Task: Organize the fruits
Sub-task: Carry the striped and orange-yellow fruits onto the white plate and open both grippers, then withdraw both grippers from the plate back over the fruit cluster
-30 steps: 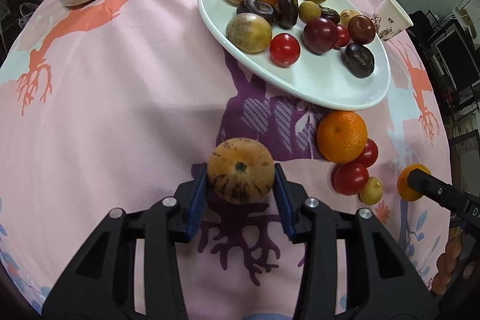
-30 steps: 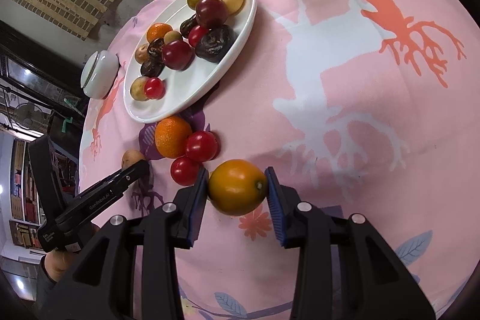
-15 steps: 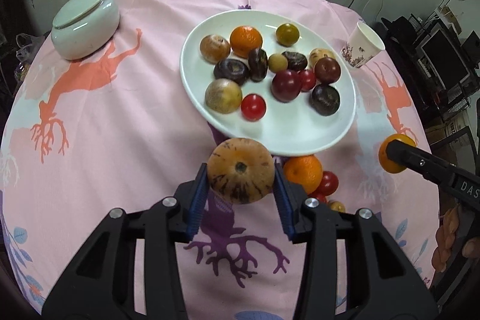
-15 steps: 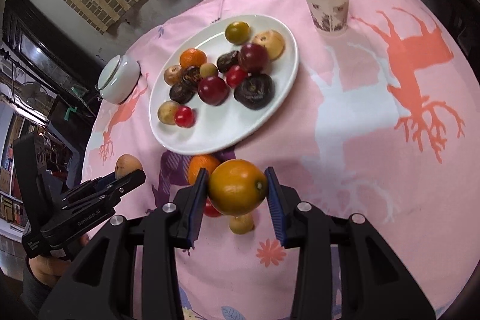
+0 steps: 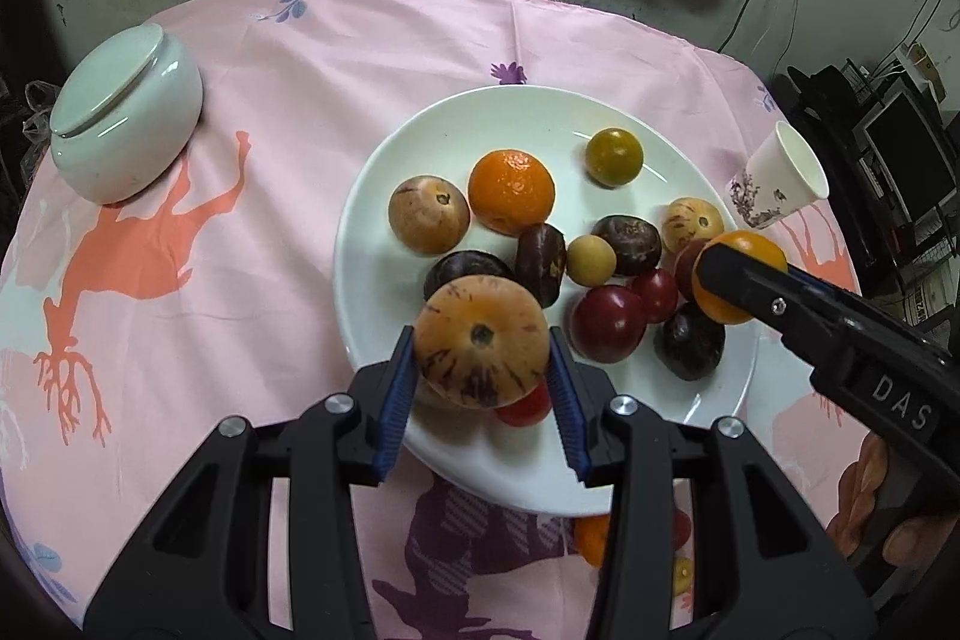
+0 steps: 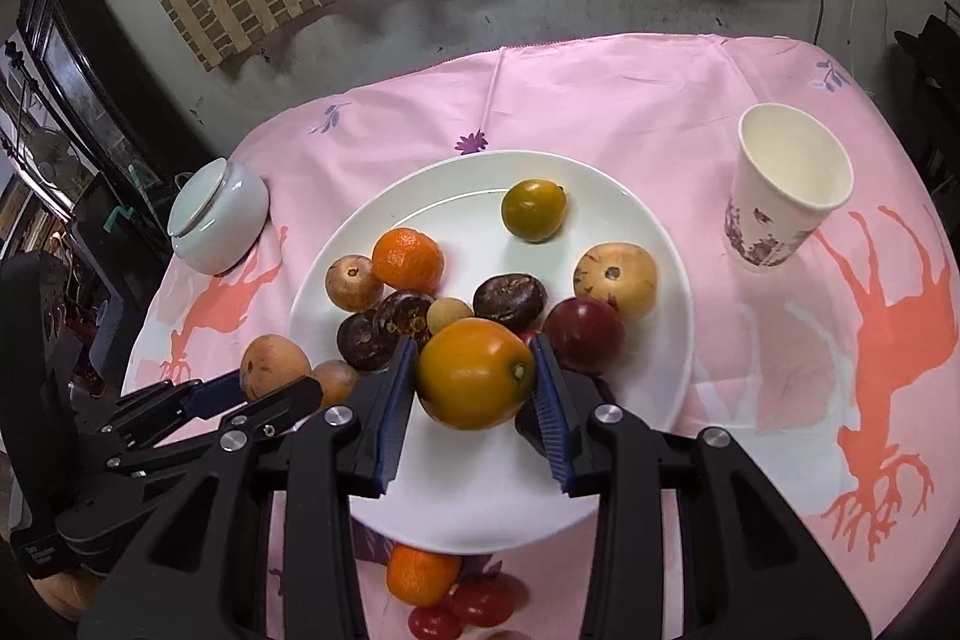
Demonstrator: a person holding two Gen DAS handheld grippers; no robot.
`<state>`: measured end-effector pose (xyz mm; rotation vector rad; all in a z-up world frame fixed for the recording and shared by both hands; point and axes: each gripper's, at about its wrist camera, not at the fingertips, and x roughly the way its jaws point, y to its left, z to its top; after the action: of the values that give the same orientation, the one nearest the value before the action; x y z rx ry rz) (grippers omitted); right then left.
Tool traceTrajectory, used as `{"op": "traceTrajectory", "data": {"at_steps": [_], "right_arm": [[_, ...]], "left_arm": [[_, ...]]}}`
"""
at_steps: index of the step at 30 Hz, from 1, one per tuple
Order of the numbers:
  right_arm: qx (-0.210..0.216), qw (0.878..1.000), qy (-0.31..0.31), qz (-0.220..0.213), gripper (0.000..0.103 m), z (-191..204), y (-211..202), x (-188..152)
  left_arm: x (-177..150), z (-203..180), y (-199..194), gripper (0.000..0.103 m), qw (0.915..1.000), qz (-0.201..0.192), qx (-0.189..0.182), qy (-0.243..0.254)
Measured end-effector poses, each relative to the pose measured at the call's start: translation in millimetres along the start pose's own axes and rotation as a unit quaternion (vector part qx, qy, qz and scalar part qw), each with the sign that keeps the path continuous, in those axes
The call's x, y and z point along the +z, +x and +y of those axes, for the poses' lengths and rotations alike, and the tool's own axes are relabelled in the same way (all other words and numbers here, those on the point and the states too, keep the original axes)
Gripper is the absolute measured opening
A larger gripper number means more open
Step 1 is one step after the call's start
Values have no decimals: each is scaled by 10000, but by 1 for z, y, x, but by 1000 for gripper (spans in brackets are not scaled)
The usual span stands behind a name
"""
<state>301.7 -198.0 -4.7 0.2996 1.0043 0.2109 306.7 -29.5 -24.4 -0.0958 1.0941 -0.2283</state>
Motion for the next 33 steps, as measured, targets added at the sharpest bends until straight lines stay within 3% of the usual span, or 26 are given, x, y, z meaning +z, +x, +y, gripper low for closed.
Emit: {"op": "traceTrajectory", "data": {"at_steps": [6, 7, 8, 9, 10, 15, 17, 22, 27, 28, 33], "right_arm": [[-37, 9976, 679, 113, 41, -11, 24, 11], [-21, 9970, 767, 60, 41, -12, 23, 11], [-9, 9967, 810, 9, 50, -13, 21, 10], [93, 9963, 851, -107, 72, -14, 17, 8], [143, 9963, 824, -187, 76, -13, 13, 6], [221, 9972, 678, -231, 76, -10, -11, -10], [287, 9963, 796, -157, 76, -17, -20, -24], [149, 9936, 1120, 55, 76, -37, -40, -66], [-193, 9933, 1097, 302, 76, -43, -55, -113], [-320, 9935, 1038, 350, 75, -42, -57, -120], [-628, 9941, 636, 607, 75, -34, -61, -159]], "left_arm": [[12, 3, 11, 44, 9996, -105, 133, -207], [12, 4, 9, 54, 9994, -175, 104, -266], [11, 5, 5, 56, 9992, -245, 70, -302], [9, 4, 2, 56, 9992, -283, 34, -278], [8, 3, 0, 56, 9994, -278, 17, -218], [-14, 6, -18, 58, 9994, -263, -44, -198], [-29, 8, -23, 67, 9996, -220, 85, -183], [-69, 22, -27, 67, 9991, 160, 104, -367], [-107, 33, -32, 72, 9968, 543, 127, -577], [-115, 34, -33, 76, 9964, 596, 155, -578], [-138, 29, -41, 76, 9964, 709, 255, -395]]}}
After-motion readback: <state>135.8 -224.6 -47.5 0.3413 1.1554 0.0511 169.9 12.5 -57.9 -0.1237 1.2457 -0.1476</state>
